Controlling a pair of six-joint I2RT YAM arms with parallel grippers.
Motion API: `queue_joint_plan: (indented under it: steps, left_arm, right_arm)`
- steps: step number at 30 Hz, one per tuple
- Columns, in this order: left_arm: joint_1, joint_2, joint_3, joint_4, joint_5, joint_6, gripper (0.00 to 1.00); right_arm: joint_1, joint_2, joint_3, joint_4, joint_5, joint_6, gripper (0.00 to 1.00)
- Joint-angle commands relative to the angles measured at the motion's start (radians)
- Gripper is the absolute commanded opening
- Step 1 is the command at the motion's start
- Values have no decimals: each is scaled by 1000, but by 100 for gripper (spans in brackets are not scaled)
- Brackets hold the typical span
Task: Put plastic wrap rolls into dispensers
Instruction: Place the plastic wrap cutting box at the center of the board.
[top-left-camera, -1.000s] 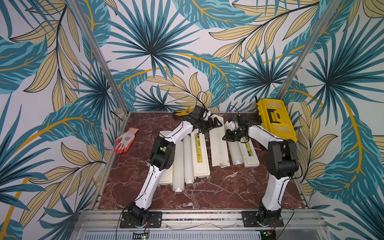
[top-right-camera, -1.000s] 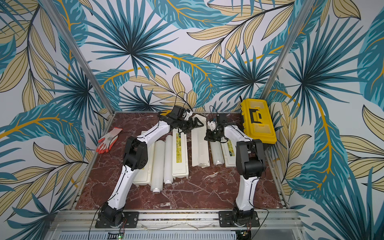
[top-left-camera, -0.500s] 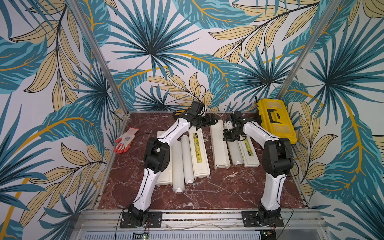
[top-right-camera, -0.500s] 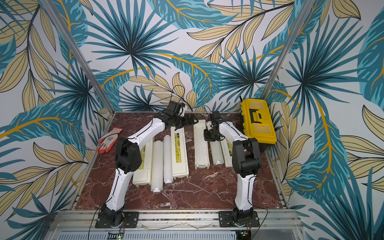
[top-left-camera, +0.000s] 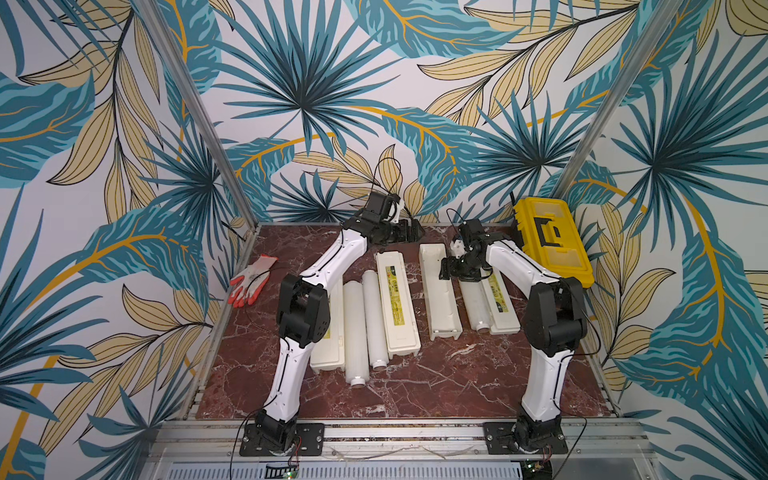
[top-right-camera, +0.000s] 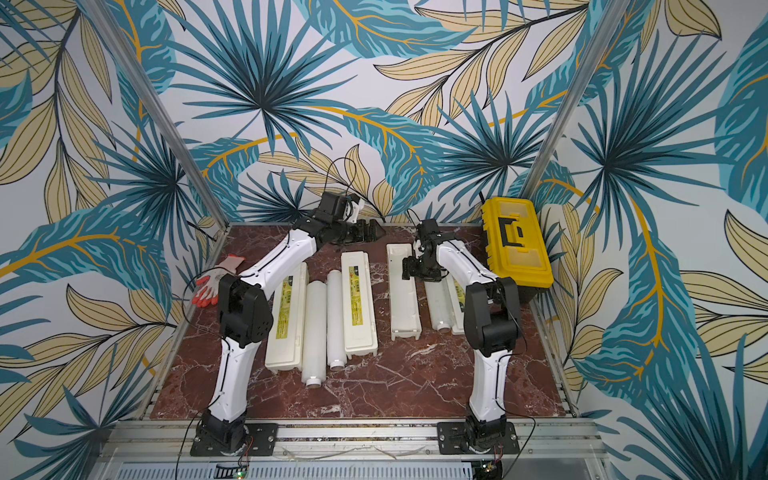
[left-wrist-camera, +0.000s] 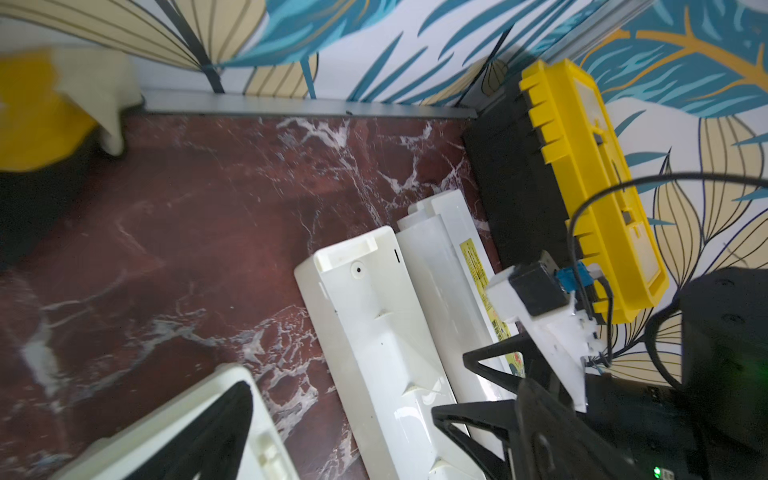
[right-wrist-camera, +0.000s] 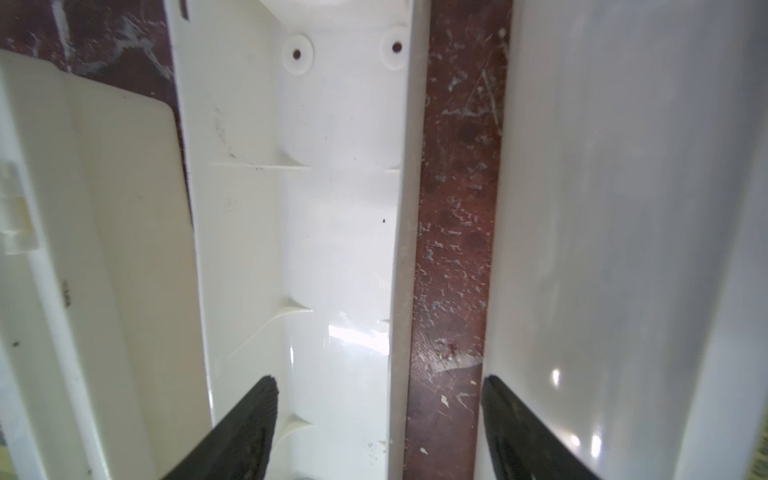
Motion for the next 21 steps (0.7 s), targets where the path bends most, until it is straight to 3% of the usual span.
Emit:
queue_joint_plan:
  steps: [1,7,21]
  left_arm:
    - [38,-88,-57,1,16,55,100]
    - [78,-123,-140,2,21,62,100]
    - [180,-200,-261,2,11,69,100]
  right_arm:
    - [-16,-69,57,-67,99,-55,78]
    - [-74,-36,80,-95,194,-92,76]
    - [-85,147,110,-113,193,-84,77]
